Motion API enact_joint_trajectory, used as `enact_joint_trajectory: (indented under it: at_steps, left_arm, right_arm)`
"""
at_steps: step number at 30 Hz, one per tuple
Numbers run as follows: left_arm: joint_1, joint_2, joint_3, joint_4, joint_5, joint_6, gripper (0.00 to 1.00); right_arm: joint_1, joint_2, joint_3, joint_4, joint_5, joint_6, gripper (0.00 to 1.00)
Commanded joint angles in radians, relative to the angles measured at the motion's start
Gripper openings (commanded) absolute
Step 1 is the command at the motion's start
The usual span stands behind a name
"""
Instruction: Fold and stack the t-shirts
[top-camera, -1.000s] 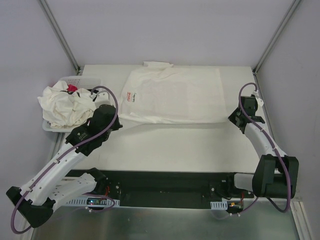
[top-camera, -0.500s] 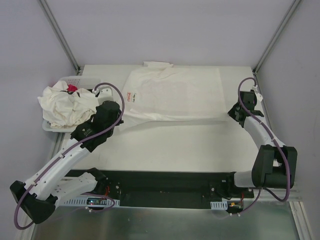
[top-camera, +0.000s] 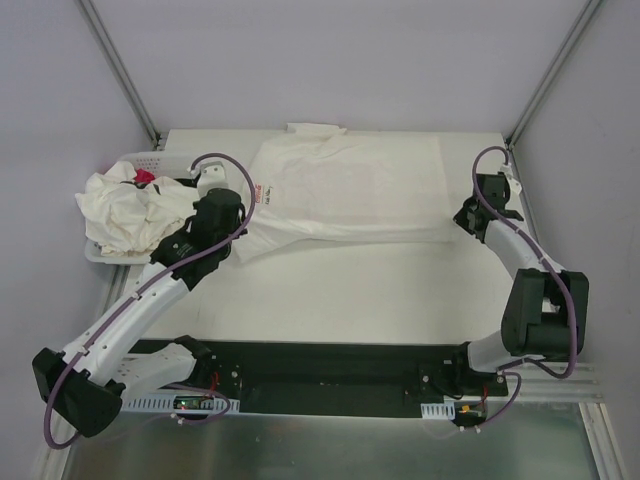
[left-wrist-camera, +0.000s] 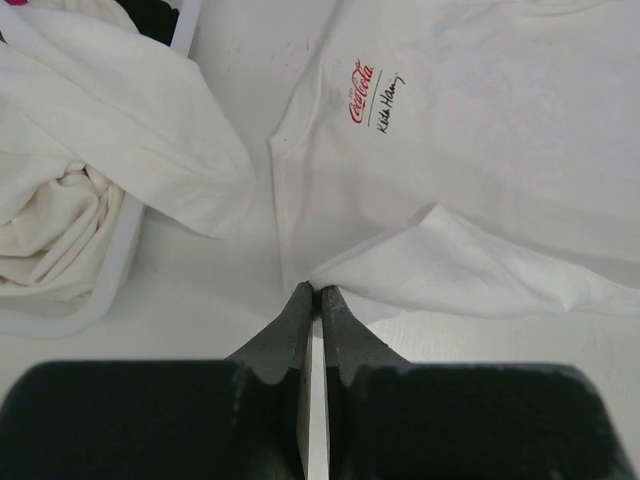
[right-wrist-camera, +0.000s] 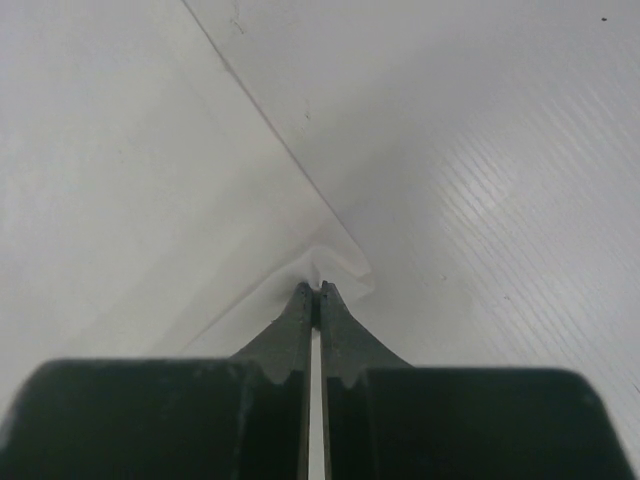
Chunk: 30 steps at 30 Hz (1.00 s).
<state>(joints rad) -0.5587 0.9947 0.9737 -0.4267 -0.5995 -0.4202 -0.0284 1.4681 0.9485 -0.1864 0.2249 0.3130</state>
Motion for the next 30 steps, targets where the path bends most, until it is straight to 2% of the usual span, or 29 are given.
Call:
enact_joint_trajectory:
  at_steps: [1, 9, 22, 30]
  left_arm:
    - [0.045, 0.027, 0.040, 0.062, 0.032, 0.032, 0.00]
    - [0.131, 0.105, 0.065, 0.083, 0.116, 0.020, 0.00]
    - [0.174, 0.258, 0.171, 0.088, 0.147, 0.049, 0.00]
    - [0.192, 0.277, 0.184, 0.086, 0.132, 0.057, 0.00]
  right_arm:
    - [-0.002, 0.038, 0.079, 0.030, 0.008, 0.003, 0.01]
    - [-0.007, 0.113, 0.150, 0.033, -0.006, 0.008, 0.01]
    - [-0.011, 0.265, 0.262, 0.030, -0.032, 0.012, 0.01]
    - [-0.024, 0.301, 0.288, 0.024, -0.035, 0.005, 0.01]
